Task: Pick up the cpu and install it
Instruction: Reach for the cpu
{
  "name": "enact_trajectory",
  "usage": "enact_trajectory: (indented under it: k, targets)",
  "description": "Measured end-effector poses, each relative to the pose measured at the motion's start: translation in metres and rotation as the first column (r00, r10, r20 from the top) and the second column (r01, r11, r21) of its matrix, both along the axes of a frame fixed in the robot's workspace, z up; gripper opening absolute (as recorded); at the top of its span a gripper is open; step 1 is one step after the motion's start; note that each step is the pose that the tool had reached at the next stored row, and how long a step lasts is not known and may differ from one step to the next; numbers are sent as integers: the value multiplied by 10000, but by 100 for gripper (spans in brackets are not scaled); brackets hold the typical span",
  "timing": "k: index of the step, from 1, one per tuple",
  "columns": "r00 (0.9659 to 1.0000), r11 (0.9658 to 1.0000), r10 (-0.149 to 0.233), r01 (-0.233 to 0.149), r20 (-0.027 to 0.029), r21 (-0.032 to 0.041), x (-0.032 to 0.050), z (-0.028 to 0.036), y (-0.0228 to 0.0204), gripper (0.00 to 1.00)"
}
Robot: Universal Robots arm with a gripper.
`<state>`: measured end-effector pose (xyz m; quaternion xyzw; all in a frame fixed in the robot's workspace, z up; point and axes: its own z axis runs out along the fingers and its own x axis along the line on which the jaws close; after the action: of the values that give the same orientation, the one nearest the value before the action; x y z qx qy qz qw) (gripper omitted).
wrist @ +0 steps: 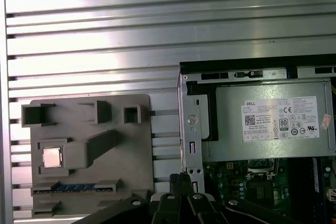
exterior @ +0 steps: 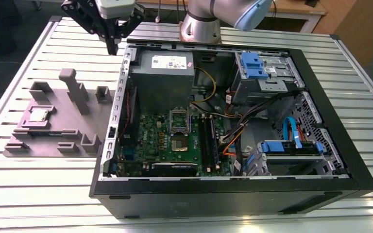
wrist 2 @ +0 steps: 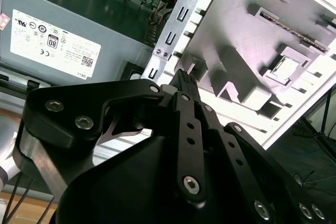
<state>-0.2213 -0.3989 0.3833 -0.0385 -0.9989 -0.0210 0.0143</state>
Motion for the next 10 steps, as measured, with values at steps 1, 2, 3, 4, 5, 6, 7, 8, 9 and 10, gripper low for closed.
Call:
enact_trajectory:
  k: [1,2,3,4,5,6,7,8,9,10]
  targets:
    - [10000,10000,1,-1,0,0,-3,0,0,10]
    - [10000,10000,0,0,0,-1,-10,0,0,10]
    - [10000,10000,1,-1,-1,-1,-19,0,0,10]
    - [10000,10000,1,-1,-1,1,-31,0,0,10]
    - [10000,10000,0,0,0,0,-38,0,0,10]
    - [10000,10000,0,0,0,1,-44,0,0,10]
    - [10000,10000,1,-1,-1,0,-49,0,0,10]
    - [10000,10000,1,-1,0,0,-51,0,0,10]
    - [10000,10000,1,-1,-1,0,-62,-1,0,10]
    - [10000,10000,1,-1,0,0,-74,-5,0,10]
